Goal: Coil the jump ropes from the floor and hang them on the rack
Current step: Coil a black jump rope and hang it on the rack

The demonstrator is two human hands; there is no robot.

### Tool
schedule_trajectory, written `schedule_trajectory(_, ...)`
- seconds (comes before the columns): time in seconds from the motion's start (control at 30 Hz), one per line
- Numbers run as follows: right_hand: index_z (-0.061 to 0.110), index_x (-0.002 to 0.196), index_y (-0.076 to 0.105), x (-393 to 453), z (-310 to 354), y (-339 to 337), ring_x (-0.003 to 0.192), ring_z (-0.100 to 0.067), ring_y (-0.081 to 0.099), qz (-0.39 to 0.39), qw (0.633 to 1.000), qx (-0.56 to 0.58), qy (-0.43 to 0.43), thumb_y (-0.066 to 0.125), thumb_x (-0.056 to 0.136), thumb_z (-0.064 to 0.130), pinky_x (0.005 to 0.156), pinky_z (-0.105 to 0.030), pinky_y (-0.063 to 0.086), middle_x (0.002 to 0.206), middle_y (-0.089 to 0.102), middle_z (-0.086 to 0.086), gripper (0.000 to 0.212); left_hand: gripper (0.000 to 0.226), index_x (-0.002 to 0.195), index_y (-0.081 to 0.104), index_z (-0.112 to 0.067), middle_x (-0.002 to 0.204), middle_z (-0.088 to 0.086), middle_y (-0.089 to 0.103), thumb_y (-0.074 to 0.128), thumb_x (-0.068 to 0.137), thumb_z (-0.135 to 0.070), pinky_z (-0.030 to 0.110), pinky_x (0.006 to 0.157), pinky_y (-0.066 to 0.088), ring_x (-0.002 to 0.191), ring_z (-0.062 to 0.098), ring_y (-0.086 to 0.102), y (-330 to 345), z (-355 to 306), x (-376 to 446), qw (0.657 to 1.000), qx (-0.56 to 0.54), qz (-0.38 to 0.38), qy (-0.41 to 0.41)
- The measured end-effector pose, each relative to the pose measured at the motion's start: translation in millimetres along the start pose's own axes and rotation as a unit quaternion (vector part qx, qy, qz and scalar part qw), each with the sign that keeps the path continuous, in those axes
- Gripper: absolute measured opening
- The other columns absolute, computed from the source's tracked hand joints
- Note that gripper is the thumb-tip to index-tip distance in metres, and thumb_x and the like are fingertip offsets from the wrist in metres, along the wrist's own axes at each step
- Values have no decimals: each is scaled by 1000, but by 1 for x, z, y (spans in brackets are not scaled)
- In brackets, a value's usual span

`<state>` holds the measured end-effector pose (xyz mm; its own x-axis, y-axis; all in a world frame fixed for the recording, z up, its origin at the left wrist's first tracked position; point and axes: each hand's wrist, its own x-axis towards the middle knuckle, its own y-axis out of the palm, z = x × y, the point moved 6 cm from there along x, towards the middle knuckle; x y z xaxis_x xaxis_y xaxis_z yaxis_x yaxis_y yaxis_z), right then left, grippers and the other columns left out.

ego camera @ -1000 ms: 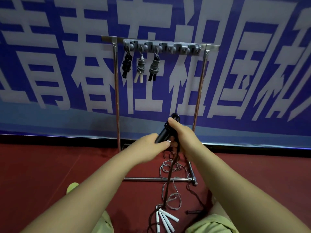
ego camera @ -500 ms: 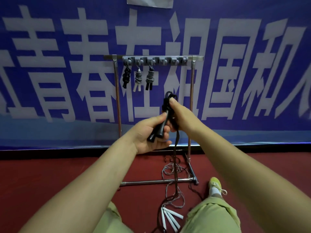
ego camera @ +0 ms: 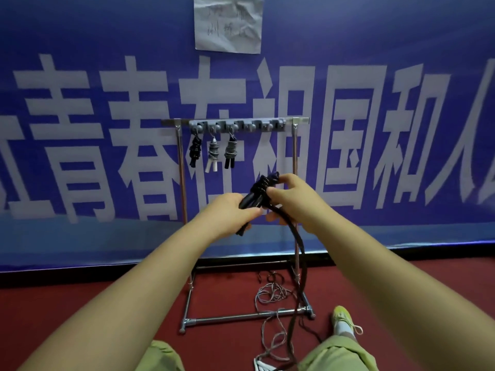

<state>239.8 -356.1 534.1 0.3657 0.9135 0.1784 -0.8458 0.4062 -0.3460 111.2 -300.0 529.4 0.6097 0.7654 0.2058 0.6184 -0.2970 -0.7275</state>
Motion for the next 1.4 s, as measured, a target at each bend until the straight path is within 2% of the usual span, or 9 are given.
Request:
schedule_trajectory(0.1,24,140,31,-2,-6,4,69,-17,70,0,999,33,-15,59,93,30,60,-32,56,93,70,-3,55,16,85,53,-28,81,-1,67,55,92,-42,32,70,52,78,17,66,3,-1,4,999,51,12,0)
schedule_trajectory(0.3,23,137,37,-4,-7,0,61,-5,68,-16,998,-7,-62,56,95,29,53,-24,52,88,67,4,46,23,110,57,-18,82,-1,65,54,95,-35,30,71,53,74,11,62,18,16,3,985,-134,96,-44)
schedule_trajectory(0.4,25,135,39,-8,-2,-1,70,-11,69,2,995,22,-99,55,96,24,59,-29,53,94,69,0,42,52,113,65,-10,81,4,63,45,90,-52,36,72,52,75,17,62,31,24,-5,892,-401,193,-81)
schedule_trajectory(0.47,27,131,42,-11,3,0,72,-13,69,19,992,35,-121,54,97,22,60,-30,51,94,70,-1,36,65,101,71,-12,79,5,61,34,86,-63,32,64,49,69,17,58,35,25,-10,839,-478,243,-91)
schedule_trajectory(0.63,31,126,42,-8,9,3,73,-14,68,22,991,43,-128,53,97,23,63,-32,48,100,70,-6,32,75,91,72,-11,64,0,49,28,84,-71,20,45,31,52,10,44,33,25,-8,810,-514,257,-117)
schedule_trajectory(0.93,21,148,18,17,3,12,58,-13,59,-15,998,-61,-16,49,98,38,48,-23,46,86,66,-6,61,60,92,62,-11,54,-5,48,27,97,-59,16,37,21,42,6,38,15,40,10,914,-367,66,-158)
schedule_trajectory(1.07,18,139,35,16,6,12,61,-12,54,-74,991,-99,-43,47,95,47,48,-25,40,91,61,-6,53,55,98,66,-13,57,-7,50,34,96,-58,18,42,24,46,6,39,-3,31,9,946,-296,9,-129)
schedule_trajectory(1.23,18,122,42,11,8,14,50,-10,53,-55,997,19,-44,52,95,41,47,-25,40,74,66,-7,37,49,97,67,-13,67,-2,51,40,95,-53,25,53,32,57,12,42,-24,17,10,987,-123,-62,-78)
schedule_trajectory(1.4,14,128,39,18,5,17,52,-13,59,-56,995,83,-22,58,89,50,45,-25,43,79,71,-8,56,31,90,63,-27,73,-4,59,54,86,-57,31,62,42,68,15,55,-23,15,10,994,-23,-105,-15)
